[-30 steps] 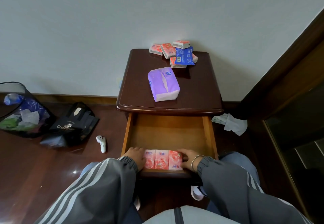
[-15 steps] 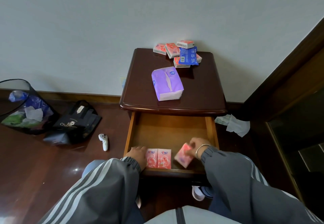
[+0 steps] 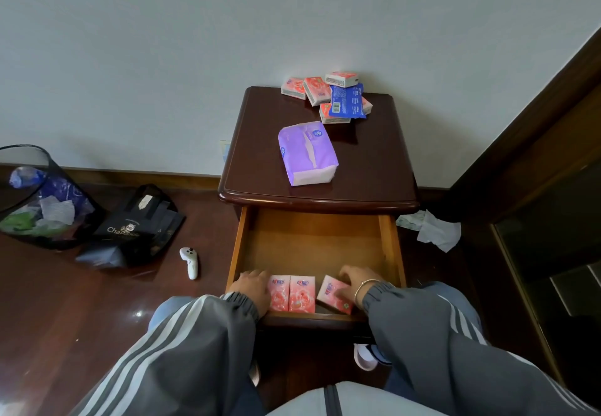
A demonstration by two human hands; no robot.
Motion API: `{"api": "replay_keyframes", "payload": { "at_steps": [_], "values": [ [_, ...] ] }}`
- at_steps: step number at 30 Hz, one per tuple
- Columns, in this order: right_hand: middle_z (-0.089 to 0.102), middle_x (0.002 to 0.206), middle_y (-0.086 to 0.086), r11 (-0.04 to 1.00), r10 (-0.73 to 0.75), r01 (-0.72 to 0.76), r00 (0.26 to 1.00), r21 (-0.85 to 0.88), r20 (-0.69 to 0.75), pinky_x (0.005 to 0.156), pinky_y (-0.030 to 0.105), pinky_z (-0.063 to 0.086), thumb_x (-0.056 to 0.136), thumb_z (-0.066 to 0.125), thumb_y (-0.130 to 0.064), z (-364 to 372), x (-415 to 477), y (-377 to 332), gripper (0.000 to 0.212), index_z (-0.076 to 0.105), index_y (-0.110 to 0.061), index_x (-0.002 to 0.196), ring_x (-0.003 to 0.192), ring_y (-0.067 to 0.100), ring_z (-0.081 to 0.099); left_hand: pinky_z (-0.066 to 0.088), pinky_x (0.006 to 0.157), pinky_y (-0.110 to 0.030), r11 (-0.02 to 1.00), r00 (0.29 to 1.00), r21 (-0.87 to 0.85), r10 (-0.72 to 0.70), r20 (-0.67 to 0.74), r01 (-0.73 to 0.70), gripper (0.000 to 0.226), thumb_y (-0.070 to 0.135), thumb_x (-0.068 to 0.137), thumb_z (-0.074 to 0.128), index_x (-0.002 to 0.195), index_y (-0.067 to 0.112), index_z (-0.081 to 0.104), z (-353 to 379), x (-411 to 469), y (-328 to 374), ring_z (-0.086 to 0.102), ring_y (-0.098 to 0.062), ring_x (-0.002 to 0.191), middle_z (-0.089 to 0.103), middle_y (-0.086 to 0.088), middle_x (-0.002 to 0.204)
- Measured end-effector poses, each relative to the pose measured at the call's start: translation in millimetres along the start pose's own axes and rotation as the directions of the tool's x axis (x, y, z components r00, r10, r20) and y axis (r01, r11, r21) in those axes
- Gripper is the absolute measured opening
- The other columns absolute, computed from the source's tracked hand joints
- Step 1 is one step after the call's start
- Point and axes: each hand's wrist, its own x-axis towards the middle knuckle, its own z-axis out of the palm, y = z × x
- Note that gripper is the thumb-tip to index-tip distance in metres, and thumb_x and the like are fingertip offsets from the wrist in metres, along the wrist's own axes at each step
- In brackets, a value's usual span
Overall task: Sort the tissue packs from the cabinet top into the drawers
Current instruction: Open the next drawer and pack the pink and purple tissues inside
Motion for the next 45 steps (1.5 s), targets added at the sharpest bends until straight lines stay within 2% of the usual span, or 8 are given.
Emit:
{"api": "replay_keyframes", "payload": {
  "at_steps": [8, 22, 27, 31, 35, 39, 42, 45],
  "values": [
    [0.062, 0.118, 0.007, 0.983, 0.174, -0.173, 0.985, 0.065, -0.018, 0.078, 0.027, 0.045, 0.084, 0.065, -0.037, 3.6, -3.0, 3.8, 0.04, 0.056, -0.013, 0.115, 0.106, 0.023, 0.06, 0.043, 0.1, -0.037, 1.0, 1.0, 0.013, 0.005, -0.003, -0.005, 0.036, 0.023, 0.095, 0.038, 0.13, 0.018, 0.048, 0.4, -0.4, -0.1, 0.048, -0.022, 0.121, 0.055, -0.003, 0.129],
    [0.052, 0.134, 0.007, 0.996, -0.093, 0.093, 0.996, -0.014, -0.008, 0.099, 0.031, 0.043, 0.094, 0.051, -0.019, 1.4, -16.7, -20.9, 0.048, 0.038, -0.014, 0.14, 0.12, 0.023, 0.052, 0.033, 0.111, -0.04, 0.997, 0.999, 0.066, 0.037, 0.027, -0.039, 0.052, 0.025, 0.095, 0.039, 0.146, 0.021, 0.029, -1.7, -4.1, 3.6, 0.027, -0.023, 0.141, 0.027, 0.001, 0.154],
    [0.059, 0.123, 0.008, 0.985, -0.128, 0.132, 0.991, -0.113, 0.047, 0.091, 0.03, 0.045, 0.093, 0.049, -0.015, 5.9, -12.0, -22.6, 0.034, 0.052, -0.014, 0.126, 0.111, 0.024, 0.056, 0.035, 0.107, -0.038, 0.993, 0.996, 0.099, 0.06, 0.063, -0.066, 0.047, 0.027, 0.096, 0.039, 0.142, 0.021, 0.036, -4.4, -3.2, 4.0, 0.036, -0.022, 0.133, 0.039, 0.0, 0.147],
    [0.048, 0.14, 0.003, 0.985, -0.16, 0.161, 0.987, -0.052, 0.025, 0.102, 0.032, 0.042, 0.093, 0.052, -0.025, -8.6, -14.0, -21.4, 0.051, 0.036, -0.019, 0.142, 0.125, 0.021, 0.048, 0.034, 0.108, -0.038, 0.993, 0.993, 0.081, 0.08, 0.088, -0.087, 0.05, 0.03, 0.094, 0.043, 0.143, 0.021, 0.034, -13.3, -4.0, 6.8, 0.035, -0.021, 0.134, 0.036, 0.001, 0.148],
    [0.047, 0.141, -0.004, 0.931, -0.365, 0.366, 0.925, -0.007, -0.107, 0.105, 0.03, 0.038, 0.091, 0.056, -0.031, -52.6, -26.4, -21.5, 0.047, 0.043, -0.026, 0.136, 0.128, 0.014, 0.045, 0.041, 0.103, -0.028, 0.965, 0.961, -0.11, 0.218, -0.168, -0.238, 0.042, 0.019, 0.094, 0.046, 0.137, 0.021, 0.047, -55.4, -8.2, 9.1, 0.047, -0.014, 0.125, 0.047, 0.002, 0.14],
    [0.069, 0.108, -0.002, 0.803, -0.521, 0.576, 0.803, 0.153, -0.29, 0.092, 0.016, 0.048, 0.086, 0.065, -0.022, -129.4, -34.2, -24.7, 0.029, 0.064, -0.021, 0.115, 0.098, 0.004, 0.064, 0.049, 0.09, -0.025, 0.868, 0.785, -0.143, 0.346, -0.514, -0.476, 0.026, 0.009, 0.09, 0.056, 0.113, 0.014, 0.066, -137.4, 7.3, 9.5, 0.063, -0.013, 0.098, 0.068, 0.0, 0.108],
    [0.071, 0.09, -0.007, 0.763, -0.539, 0.643, 0.689, 0.065, -0.484, 0.078, 0.002, 0.043, 0.084, 0.067, -0.019, -199.6, -11.7, -31.6, 0.017, 0.07, -0.018, 0.1, 0.084, 0.001, 0.065, 0.047, 0.086, -0.026, 0.857, 0.705, -0.149, 0.293, -0.647, -0.493, 0.021, 0.008, 0.089, 0.059, 0.108, 0.011, 0.067, -206.7, 51.3, 12.9, 0.063, -0.016, 0.094, 0.068, -0.003, 0.103],
    [0.072, 0.091, -0.002, 0.793, -0.461, 0.61, 0.591, -0.007, -0.662, 0.082, 0.014, 0.046, 0.084, 0.066, -0.019, -269.0, 41.3, -46.7, 0.013, 0.07, -0.014, 0.095, 0.086, 0.009, 0.066, 0.046, 0.086, -0.03, 0.876, 0.686, -0.203, 0.179, -0.706, -0.438, 0.021, 0.014, 0.089, 0.06, 0.109, 0.012, 0.065, -263.8, 117.2, 20.7, 0.063, -0.02, 0.093, 0.067, -0.003, 0.102]
  ]
}}
